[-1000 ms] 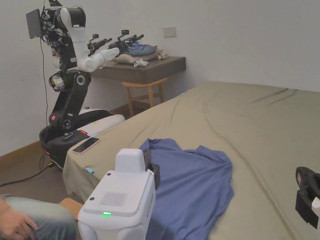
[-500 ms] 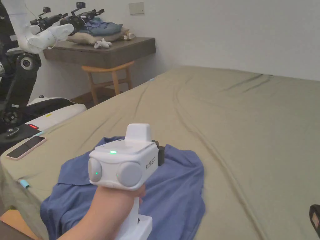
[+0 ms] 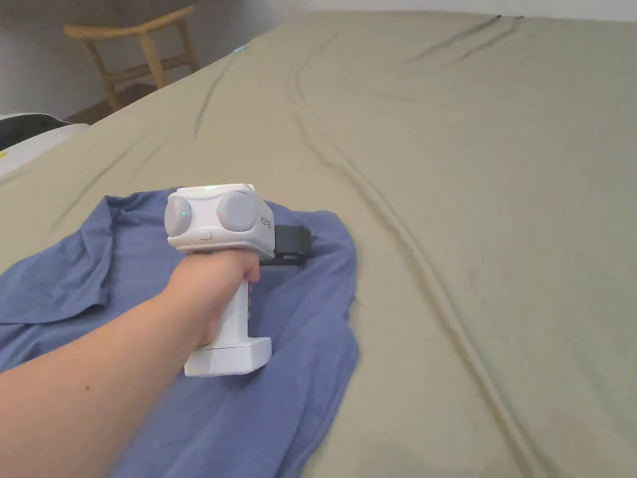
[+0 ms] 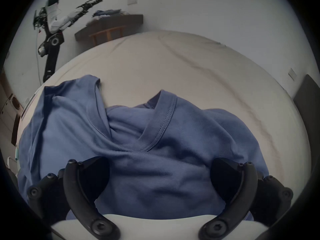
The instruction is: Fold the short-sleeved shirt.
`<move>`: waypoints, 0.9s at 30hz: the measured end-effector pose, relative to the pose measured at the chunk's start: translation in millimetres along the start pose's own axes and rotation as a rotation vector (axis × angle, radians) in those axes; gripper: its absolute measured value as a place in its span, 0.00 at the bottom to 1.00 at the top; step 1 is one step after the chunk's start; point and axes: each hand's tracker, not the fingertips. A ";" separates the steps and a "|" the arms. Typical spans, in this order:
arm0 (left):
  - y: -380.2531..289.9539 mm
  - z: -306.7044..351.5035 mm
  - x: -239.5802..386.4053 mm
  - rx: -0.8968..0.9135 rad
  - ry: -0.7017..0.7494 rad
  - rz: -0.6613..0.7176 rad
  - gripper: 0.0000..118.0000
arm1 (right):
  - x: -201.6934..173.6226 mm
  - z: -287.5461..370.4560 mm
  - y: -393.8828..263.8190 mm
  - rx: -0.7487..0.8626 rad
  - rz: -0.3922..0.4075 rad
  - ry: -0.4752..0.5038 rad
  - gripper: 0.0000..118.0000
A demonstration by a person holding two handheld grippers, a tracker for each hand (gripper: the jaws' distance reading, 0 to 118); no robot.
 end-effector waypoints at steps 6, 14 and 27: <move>-29.0 38.8 18.4 0.092 -0.016 -0.121 0.49 | 8.4 8.9 -2.1 0.002 -0.007 0.000 0.00; -20.1 98.5 -0.7 0.239 -0.049 -0.099 0.01 | 1.7 28.8 17.6 0.063 -0.015 -0.013 0.00; 40.4 334.2 59.2 0.581 -0.314 -0.157 0.01 | 18.1 101.3 79.2 0.188 0.033 0.022 0.00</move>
